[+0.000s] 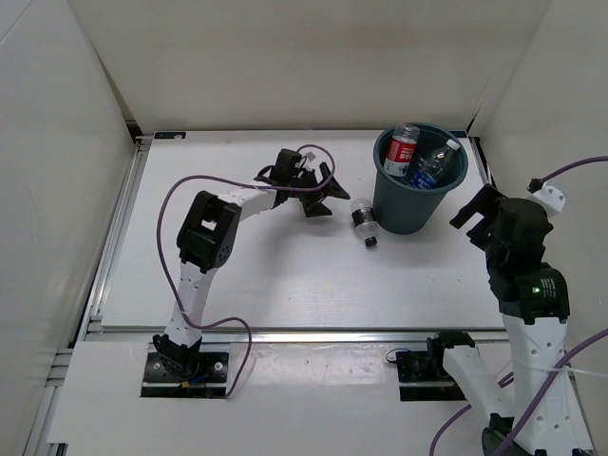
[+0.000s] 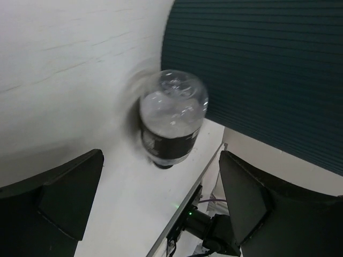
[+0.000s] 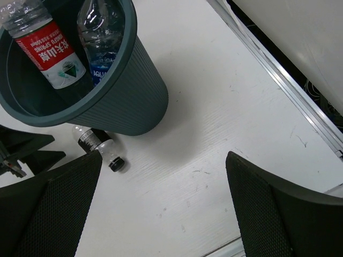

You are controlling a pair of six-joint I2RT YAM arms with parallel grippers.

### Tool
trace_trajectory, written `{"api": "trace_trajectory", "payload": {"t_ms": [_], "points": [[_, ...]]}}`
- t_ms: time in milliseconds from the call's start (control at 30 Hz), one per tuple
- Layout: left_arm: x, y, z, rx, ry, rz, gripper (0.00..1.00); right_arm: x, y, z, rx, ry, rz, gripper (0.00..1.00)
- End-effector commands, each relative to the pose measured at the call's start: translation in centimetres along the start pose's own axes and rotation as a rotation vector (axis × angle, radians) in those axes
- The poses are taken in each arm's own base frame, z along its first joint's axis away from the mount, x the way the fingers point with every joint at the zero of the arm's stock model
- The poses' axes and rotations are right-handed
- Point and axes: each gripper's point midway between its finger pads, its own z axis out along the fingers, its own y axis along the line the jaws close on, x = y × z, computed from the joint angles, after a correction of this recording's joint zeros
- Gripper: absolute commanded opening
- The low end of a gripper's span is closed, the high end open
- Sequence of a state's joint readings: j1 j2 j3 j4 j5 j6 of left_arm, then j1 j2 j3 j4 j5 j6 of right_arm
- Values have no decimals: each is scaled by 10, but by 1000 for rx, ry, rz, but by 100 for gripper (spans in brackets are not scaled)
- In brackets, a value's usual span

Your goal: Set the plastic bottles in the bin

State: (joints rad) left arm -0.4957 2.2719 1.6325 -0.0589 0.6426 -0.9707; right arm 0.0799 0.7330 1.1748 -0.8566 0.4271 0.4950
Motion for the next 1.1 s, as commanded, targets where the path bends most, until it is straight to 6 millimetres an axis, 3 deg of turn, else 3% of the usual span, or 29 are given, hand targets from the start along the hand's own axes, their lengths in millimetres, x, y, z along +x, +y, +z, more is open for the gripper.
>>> {"api": "trace_trajectory", "payload": {"t_ms": [0, 200, 600, 733, 833, 867, 900, 1000, 1033, 1067], "points": [[7, -26, 13, 63, 42, 37, 100, -12, 2, 0, -12, -49, -20, 100], [20, -27, 41, 73, 88, 13, 100, -12, -6, -2, 24, -56, -34, 100], [42, -25, 70, 104, 178, 38, 100, -13, -10, -2, 36, -61, -66, 100], [52, -17, 70, 111, 223, 41, 66, -10, -12, 0, 52, -49, -82, 100], [45, -3, 45, 66, 179, 73, 66, -3, -13, 4, 60, -32, -66, 100], [34, 4, 35, 48, 143, 90, 65, -3, -13, 4, 60, -32, -66, 100], [38, 2, 28, 47, 143, 102, 65, 1, -14, 7, 66, -22, -55, 100], [13, 4, -16, -5, 25, 143, 62, 14, -16, 13, 81, 6, -27, 100], [-7, 12, -32, -55, -57, 139, 62, 14, -16, 13, 81, 5, -16, 100], [-15, -3, -55, -53, -116, 155, 62, 19, -17, 15, 88, 17, -13, 100]]}}
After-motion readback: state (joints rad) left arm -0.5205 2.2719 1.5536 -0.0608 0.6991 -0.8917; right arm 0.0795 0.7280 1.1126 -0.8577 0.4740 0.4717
